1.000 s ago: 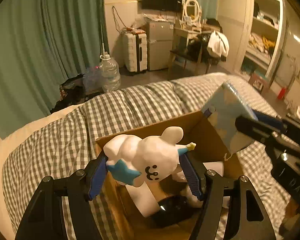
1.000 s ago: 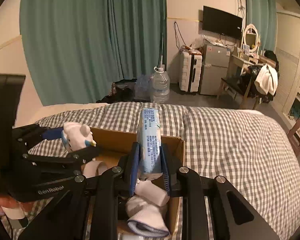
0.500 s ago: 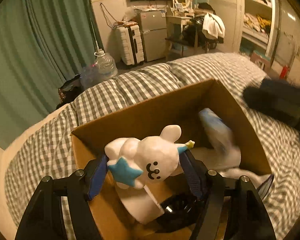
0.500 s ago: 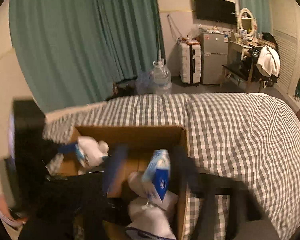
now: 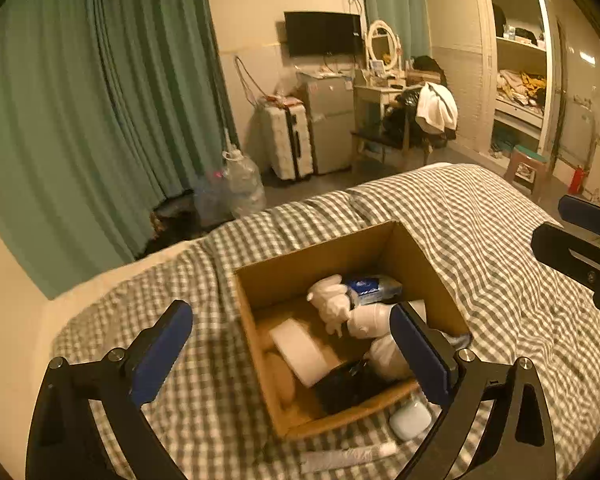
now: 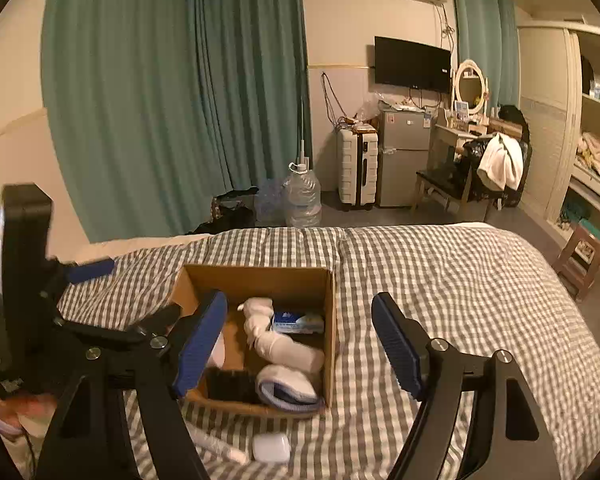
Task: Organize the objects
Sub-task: 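Release the carton and plush toy into the box with both grippers, then grasp the white earbud case with the right gripper and lift it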
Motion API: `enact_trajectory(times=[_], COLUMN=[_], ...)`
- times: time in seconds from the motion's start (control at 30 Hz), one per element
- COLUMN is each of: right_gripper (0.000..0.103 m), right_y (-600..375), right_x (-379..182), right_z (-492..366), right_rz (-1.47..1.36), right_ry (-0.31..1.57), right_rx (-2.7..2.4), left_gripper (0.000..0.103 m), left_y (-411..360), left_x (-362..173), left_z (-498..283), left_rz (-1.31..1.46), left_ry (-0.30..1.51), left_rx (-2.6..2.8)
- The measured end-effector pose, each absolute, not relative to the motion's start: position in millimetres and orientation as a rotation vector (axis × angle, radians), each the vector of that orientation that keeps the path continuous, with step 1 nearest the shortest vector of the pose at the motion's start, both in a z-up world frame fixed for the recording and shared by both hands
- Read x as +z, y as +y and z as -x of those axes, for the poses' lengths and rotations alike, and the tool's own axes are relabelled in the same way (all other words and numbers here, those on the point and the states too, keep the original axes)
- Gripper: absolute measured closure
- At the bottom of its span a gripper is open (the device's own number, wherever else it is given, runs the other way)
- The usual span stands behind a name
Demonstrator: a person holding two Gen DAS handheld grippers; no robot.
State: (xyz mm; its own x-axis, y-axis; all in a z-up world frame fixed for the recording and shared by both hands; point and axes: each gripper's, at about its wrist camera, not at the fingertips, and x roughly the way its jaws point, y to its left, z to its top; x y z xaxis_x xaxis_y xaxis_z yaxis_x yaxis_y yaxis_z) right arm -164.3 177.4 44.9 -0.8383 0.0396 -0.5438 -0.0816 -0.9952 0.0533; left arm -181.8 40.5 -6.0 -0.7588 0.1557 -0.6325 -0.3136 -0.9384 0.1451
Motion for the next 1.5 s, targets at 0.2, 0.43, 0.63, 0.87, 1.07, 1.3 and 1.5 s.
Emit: enact_trajectory(times=[0.2, 0.43, 0.63, 0.87, 1.07, 1.3, 1.5], right_gripper=[0.024, 0.024, 0.024, 0.025, 0.046, 0.056, 0.057], right_y=[169, 165, 167, 153, 139, 140, 144], right_x=[19, -59, -113, -152, -185, -199, -194], right_z=[132, 132, 153, 176, 190, 193, 181], right_rz=[0.928, 1.149, 1.343, 1.561, 1.74, 1.84, 1.796], right_ry=[0.106, 0.106, 0.114, 0.046, -0.031, 0.014, 0.03], right_rx=[2.925, 2.835, 2.75, 2.705, 2.65, 2.645, 2.647], left_gripper=[0.0, 0.0, 0.0, 0.0, 0.0, 0.0, 0.0], left_y=[11, -17, -30, -18, -8, 3, 9], left_x=[-23, -73, -118, -163, -184, -197, -206], left_z=[150, 140, 143, 149, 145, 139, 131], left_rz=[0.988, 1.114, 1.212, 1.336, 1.381, 1.411, 1.452], left_ry=[0.314, 0.328, 0.249, 0.327, 0.383, 0.434, 0.472], left_rx=[2.761, 2.796, 2.762, 2.665, 2.596, 2.528, 2.485])
